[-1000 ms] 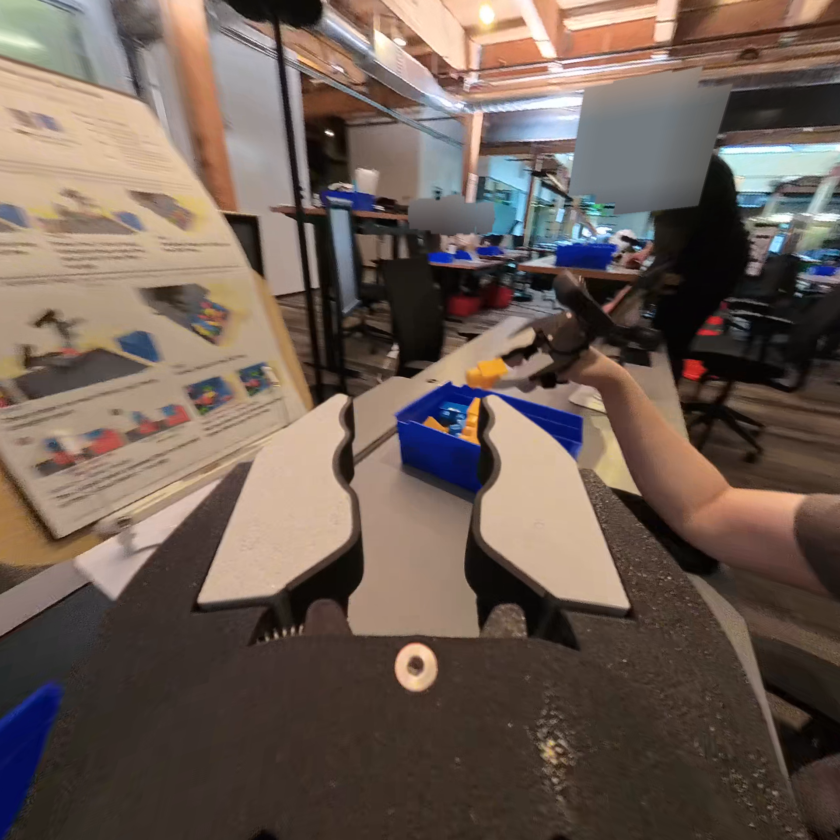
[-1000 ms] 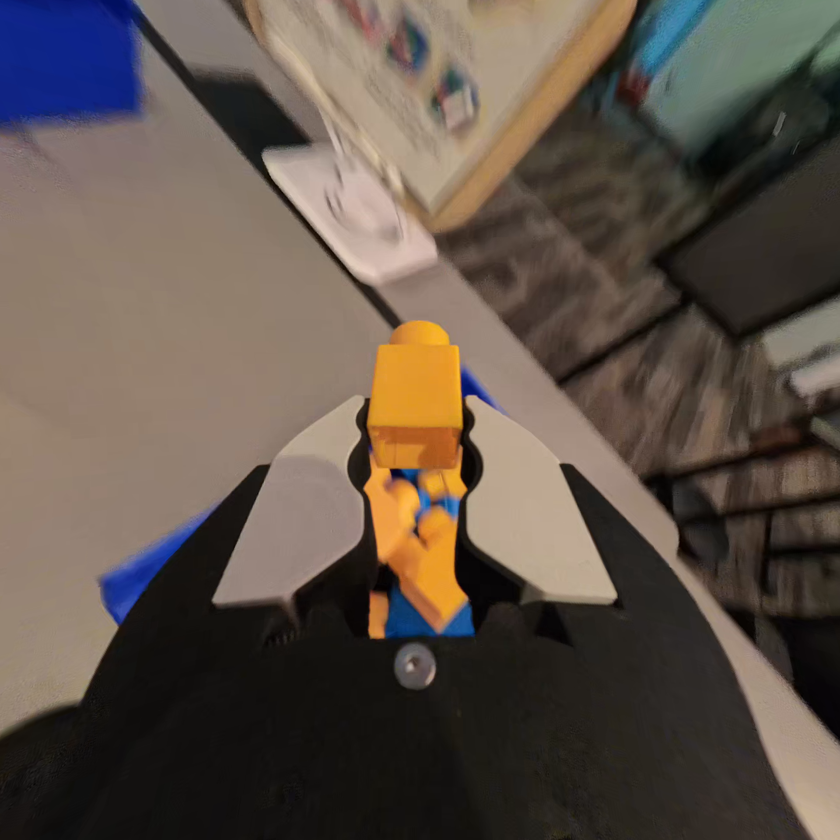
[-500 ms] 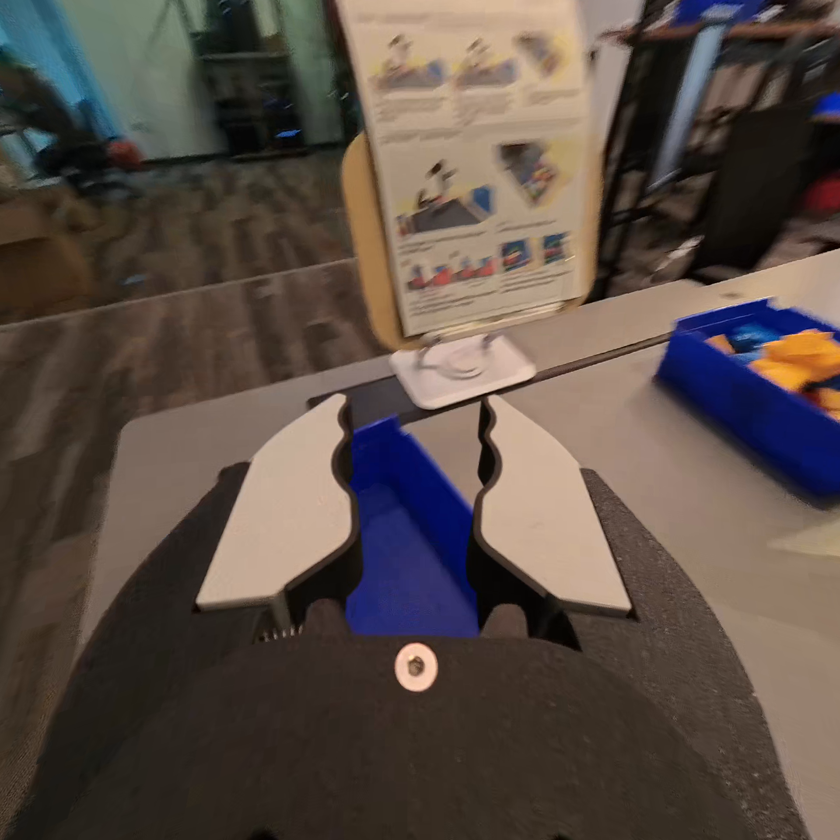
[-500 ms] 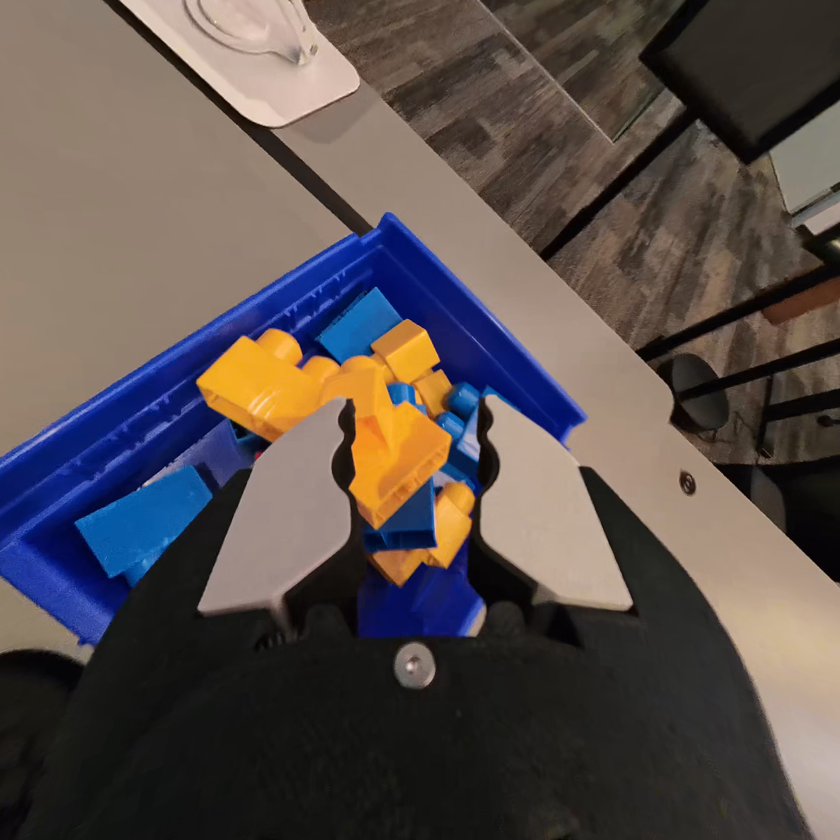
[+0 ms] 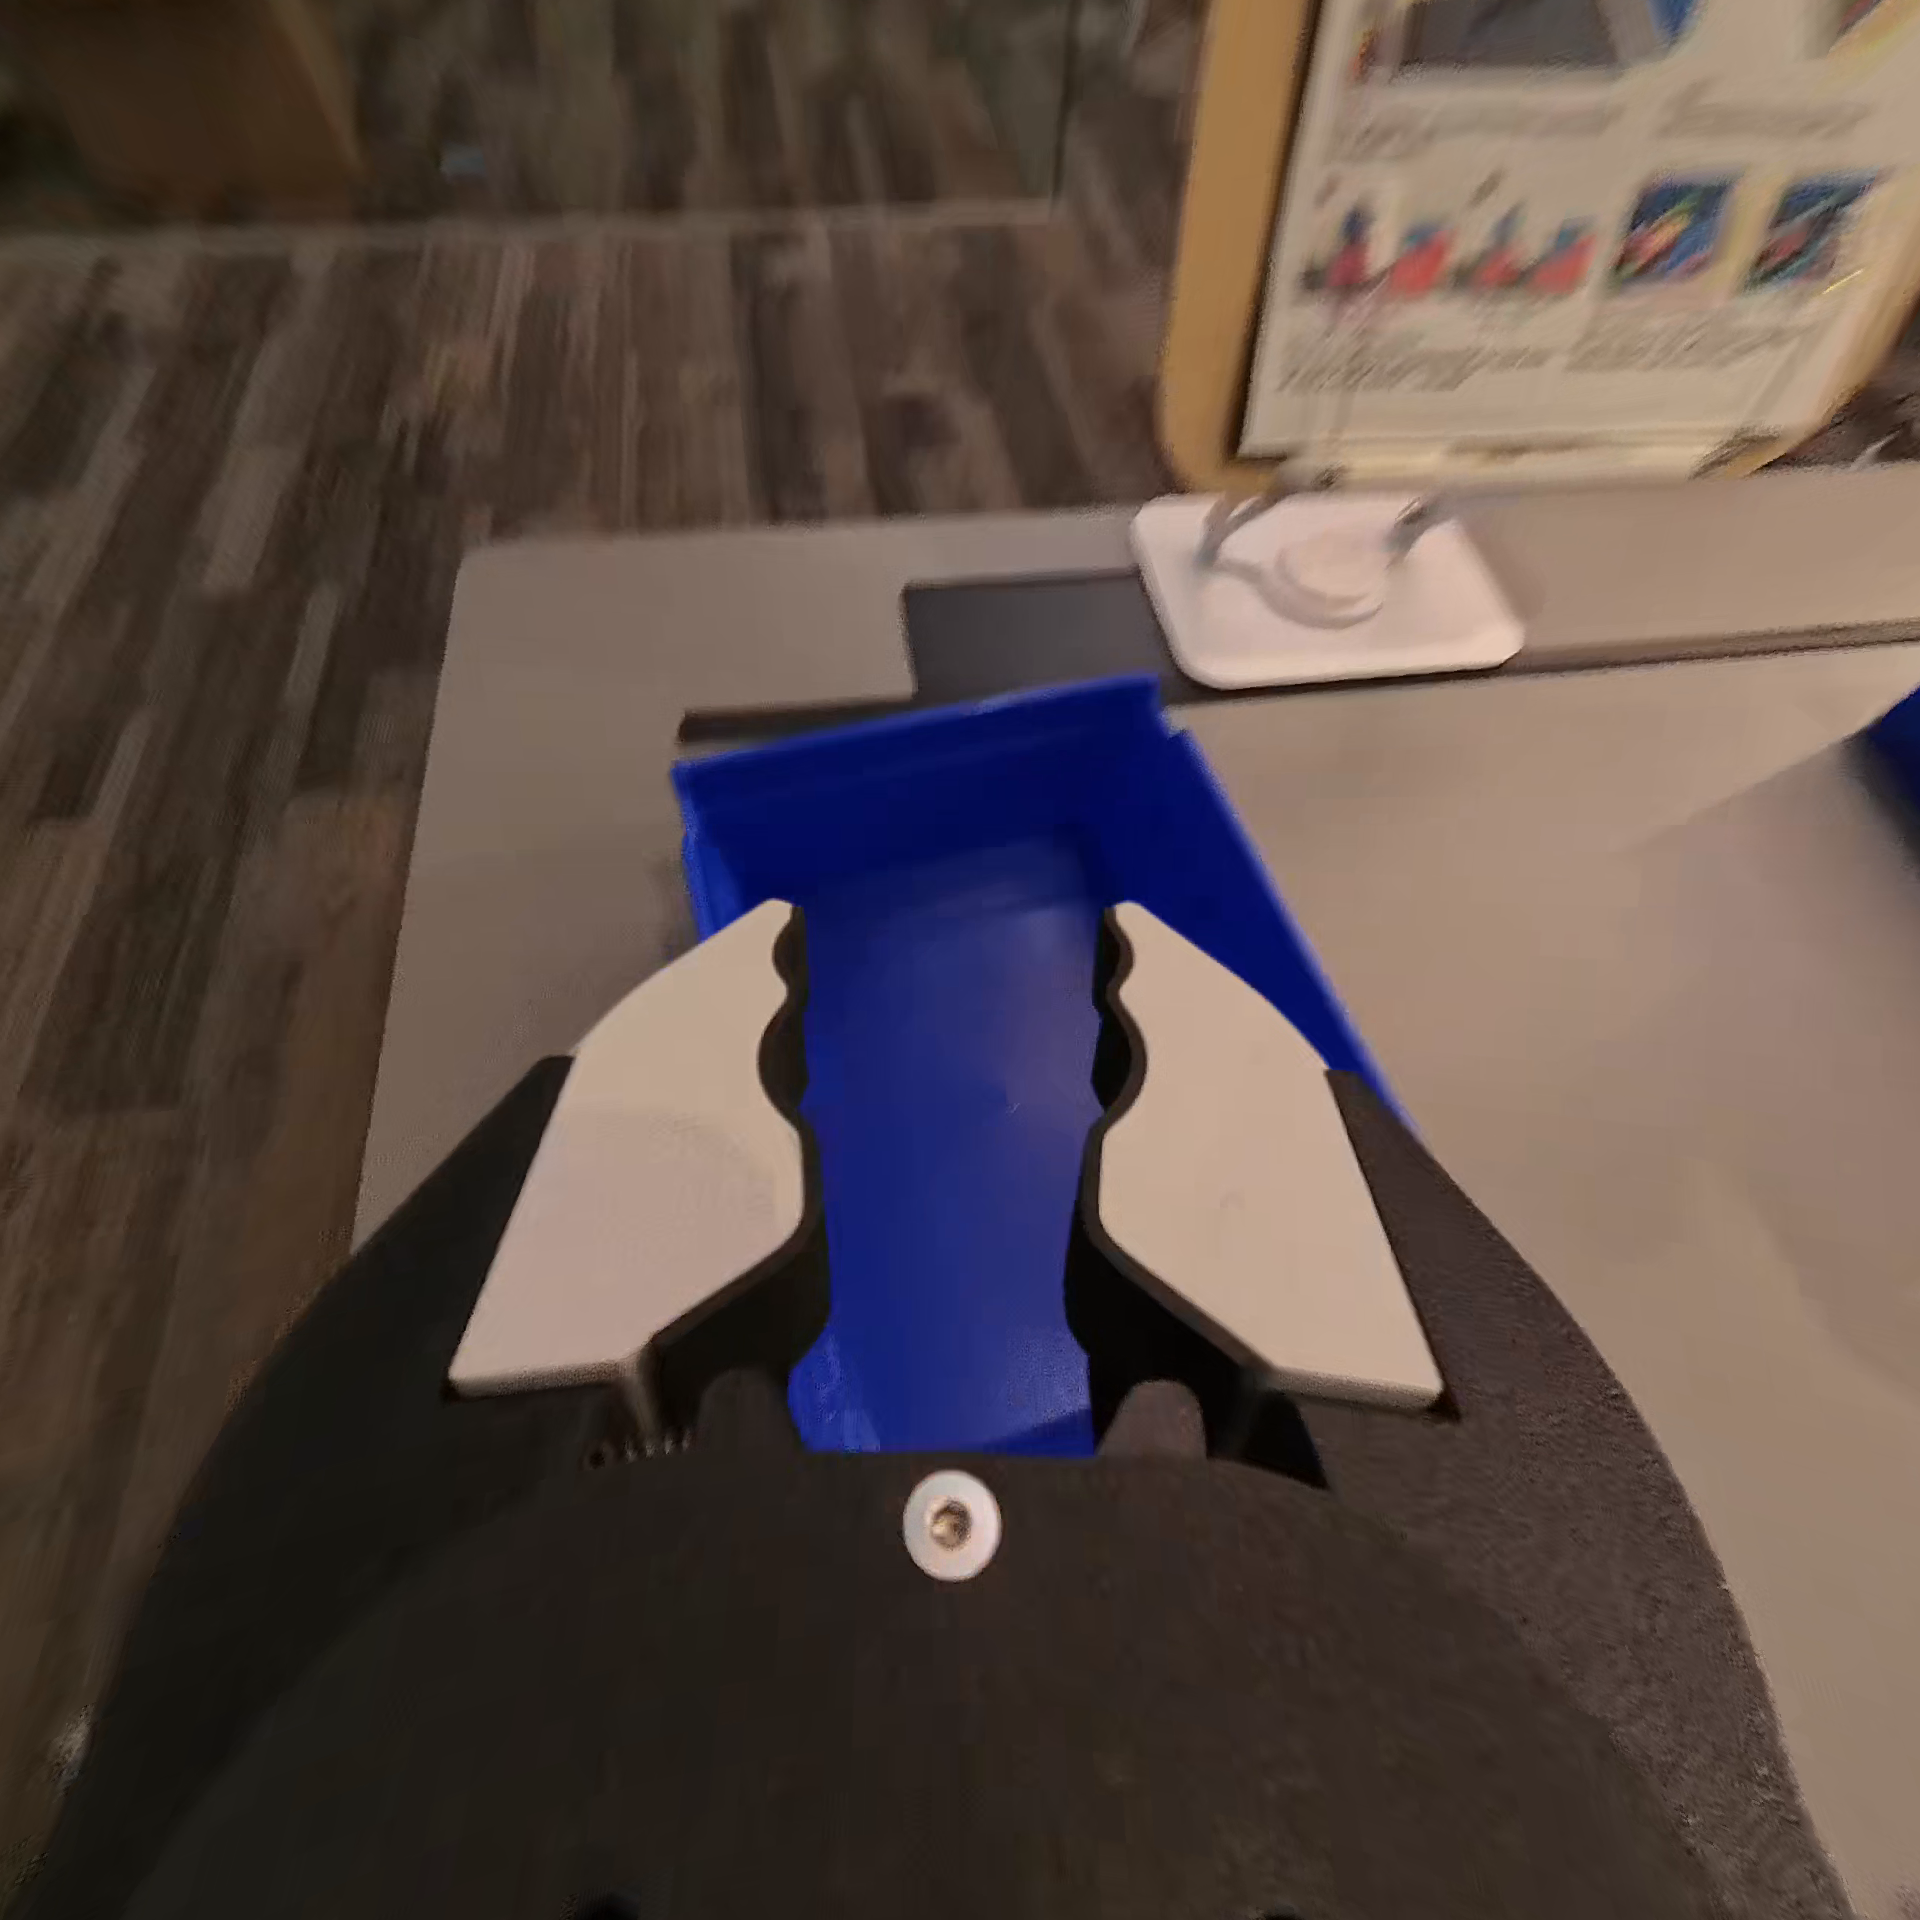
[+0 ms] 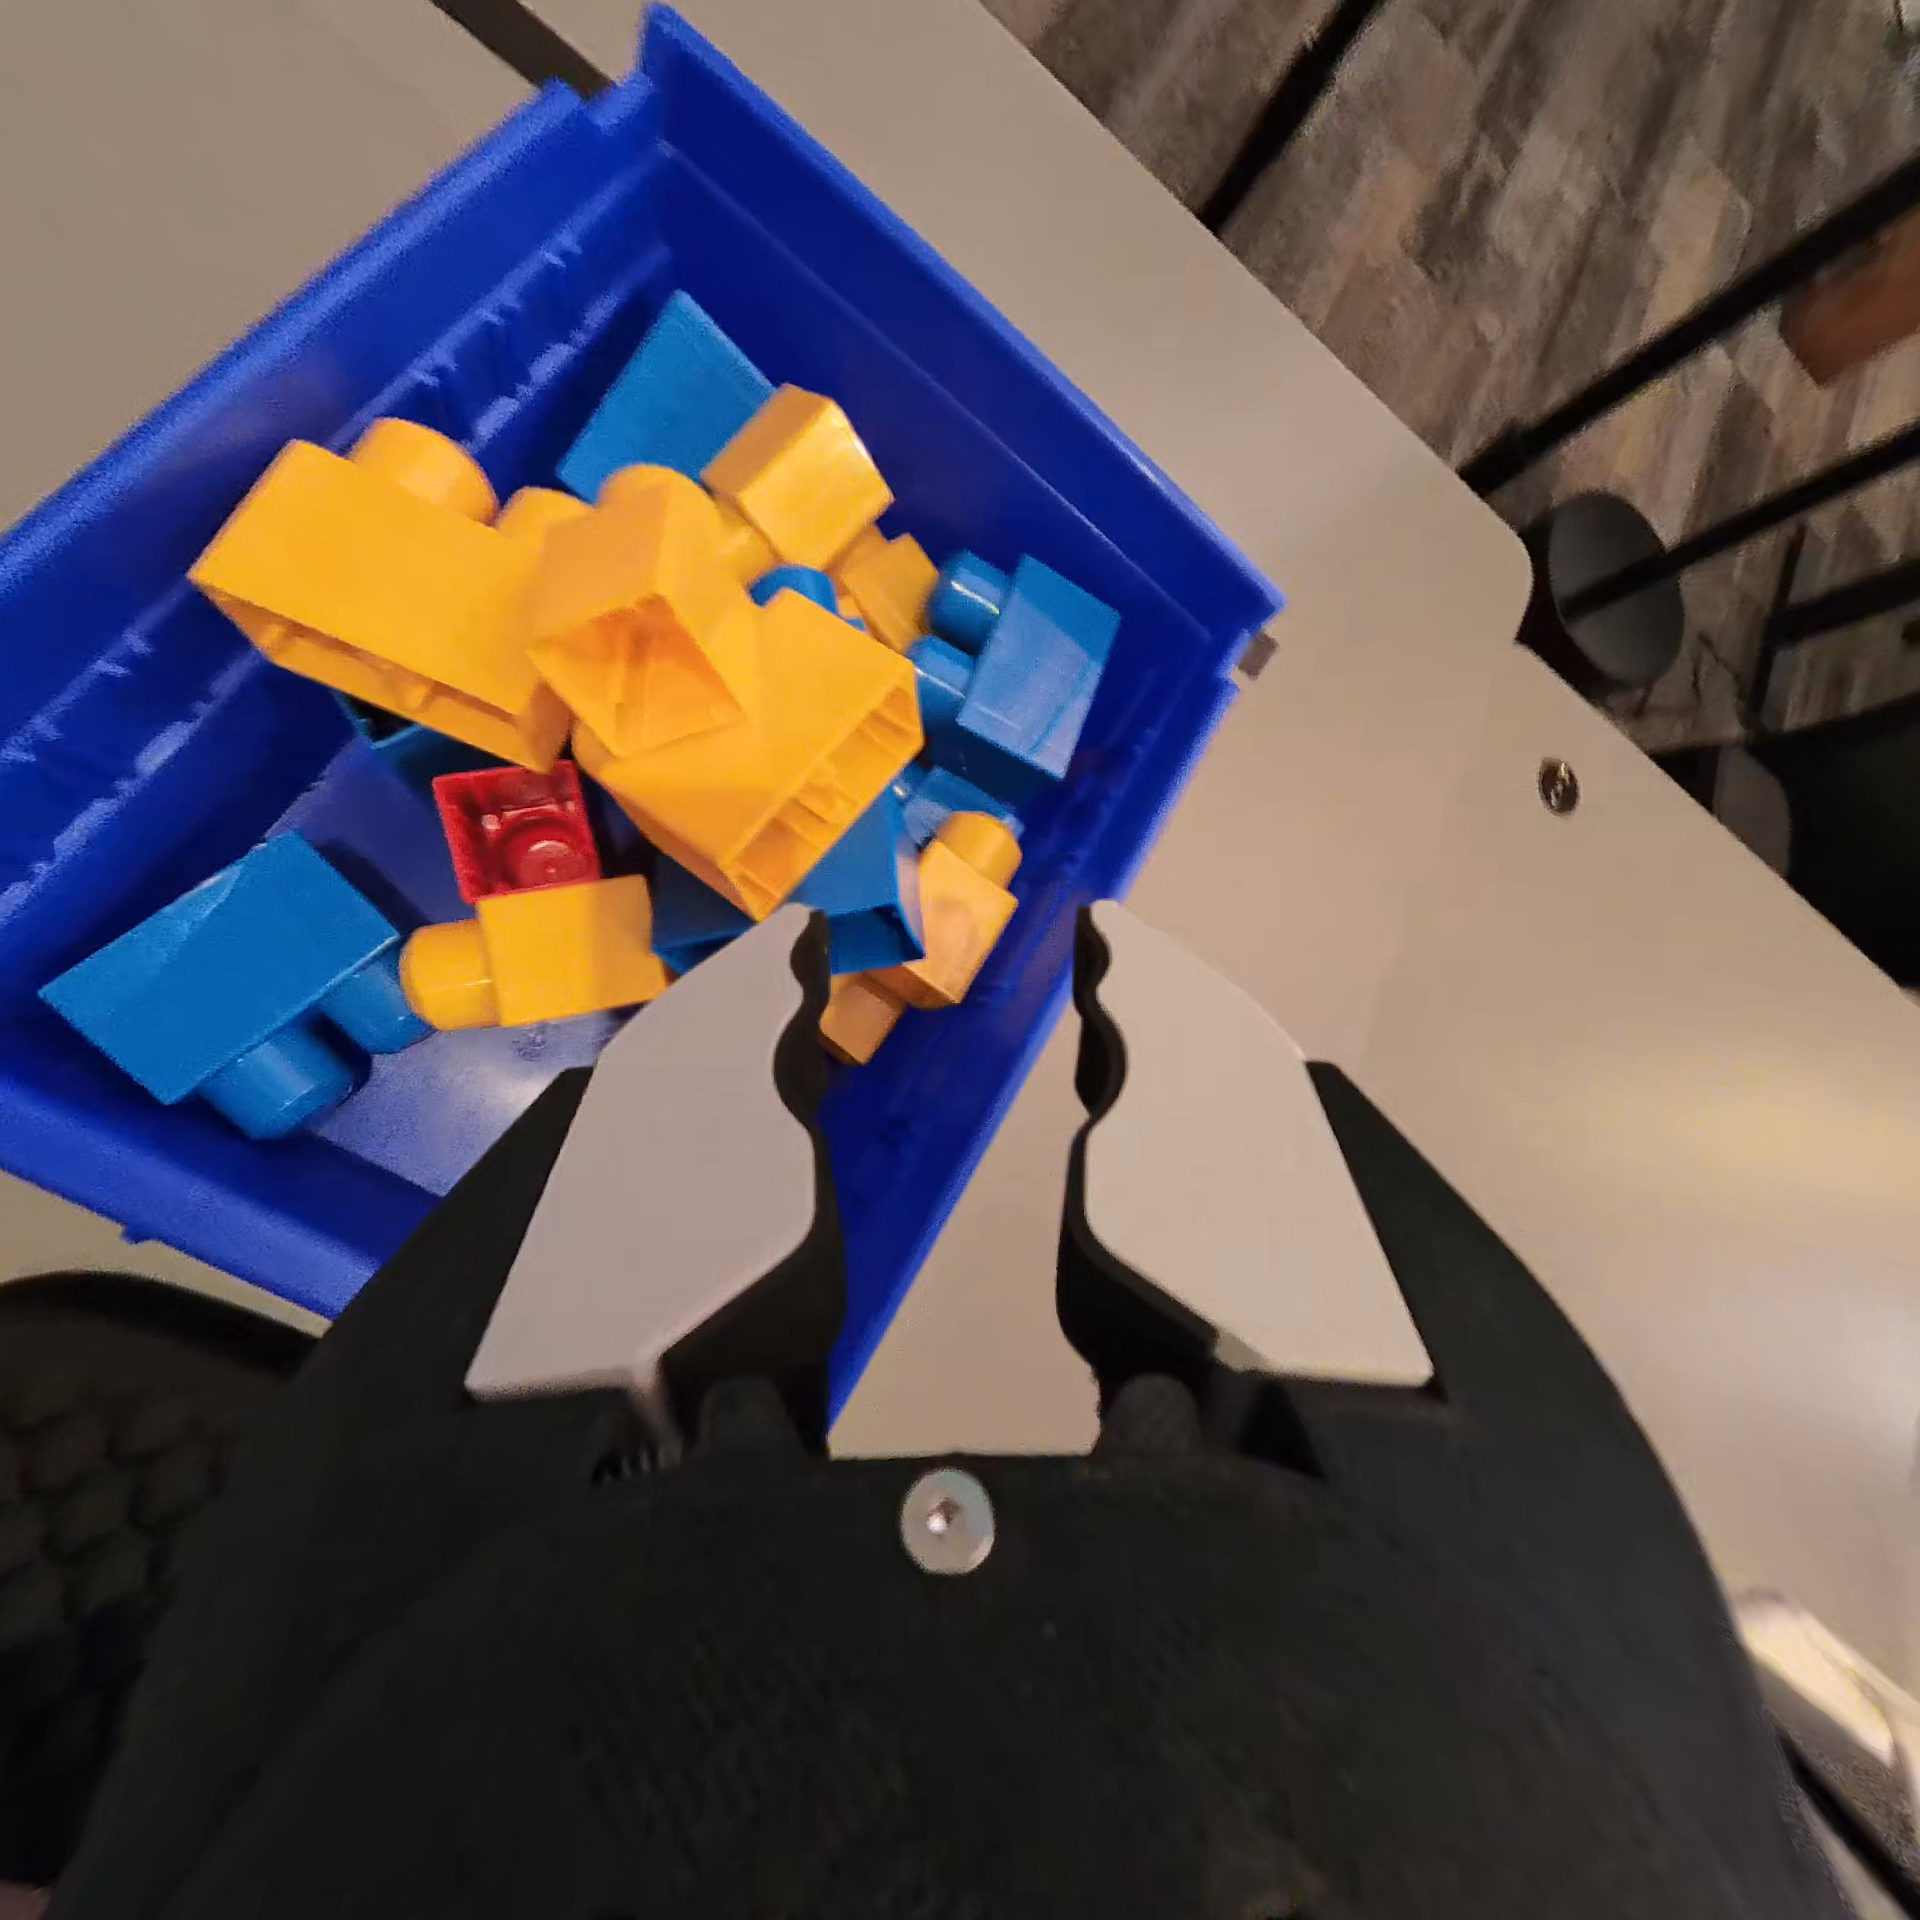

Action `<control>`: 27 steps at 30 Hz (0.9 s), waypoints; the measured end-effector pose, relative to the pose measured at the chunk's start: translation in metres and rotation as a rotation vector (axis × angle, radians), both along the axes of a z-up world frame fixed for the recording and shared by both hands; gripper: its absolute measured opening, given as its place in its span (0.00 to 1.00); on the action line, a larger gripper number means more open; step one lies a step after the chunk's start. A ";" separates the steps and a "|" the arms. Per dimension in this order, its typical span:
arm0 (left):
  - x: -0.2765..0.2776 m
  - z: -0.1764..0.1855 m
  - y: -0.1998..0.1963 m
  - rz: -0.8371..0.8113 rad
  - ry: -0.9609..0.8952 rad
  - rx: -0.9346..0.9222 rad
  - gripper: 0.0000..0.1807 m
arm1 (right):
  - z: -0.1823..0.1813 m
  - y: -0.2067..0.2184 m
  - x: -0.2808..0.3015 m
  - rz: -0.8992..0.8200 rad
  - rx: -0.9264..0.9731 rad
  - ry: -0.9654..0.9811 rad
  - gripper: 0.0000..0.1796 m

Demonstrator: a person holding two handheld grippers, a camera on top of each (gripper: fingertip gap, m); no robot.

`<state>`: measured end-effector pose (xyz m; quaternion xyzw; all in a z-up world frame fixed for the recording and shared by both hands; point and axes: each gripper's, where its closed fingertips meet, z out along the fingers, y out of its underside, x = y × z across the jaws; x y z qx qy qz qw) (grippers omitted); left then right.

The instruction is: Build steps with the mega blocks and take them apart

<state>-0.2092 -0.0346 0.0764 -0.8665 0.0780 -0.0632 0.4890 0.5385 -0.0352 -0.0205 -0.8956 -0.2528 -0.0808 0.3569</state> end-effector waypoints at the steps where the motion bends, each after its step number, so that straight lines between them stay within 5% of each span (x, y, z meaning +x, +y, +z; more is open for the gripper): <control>1: -0.010 -0.013 0.001 0.035 0.020 -0.060 0.30 | -0.003 -0.001 0.005 -0.031 -0.016 0.020 0.26; 7: -0.028 -0.078 0.009 0.047 0.010 -0.371 0.40 | -0.044 -0.024 0.028 -0.272 -0.285 0.188 0.26; 12: -0.046 -0.101 0.011 0.117 0.065 -0.465 0.38 | -0.069 -0.032 0.038 -0.418 -0.431 0.238 0.24; 17: -0.064 -0.129 -0.002 0.173 0.125 -0.625 0.36 | -0.090 -0.038 0.035 -0.442 -0.552 0.230 0.23; 27: -0.078 -0.178 -0.013 0.190 0.104 -0.851 0.24 | -0.106 -0.041 0.028 -0.410 -0.645 0.281 0.05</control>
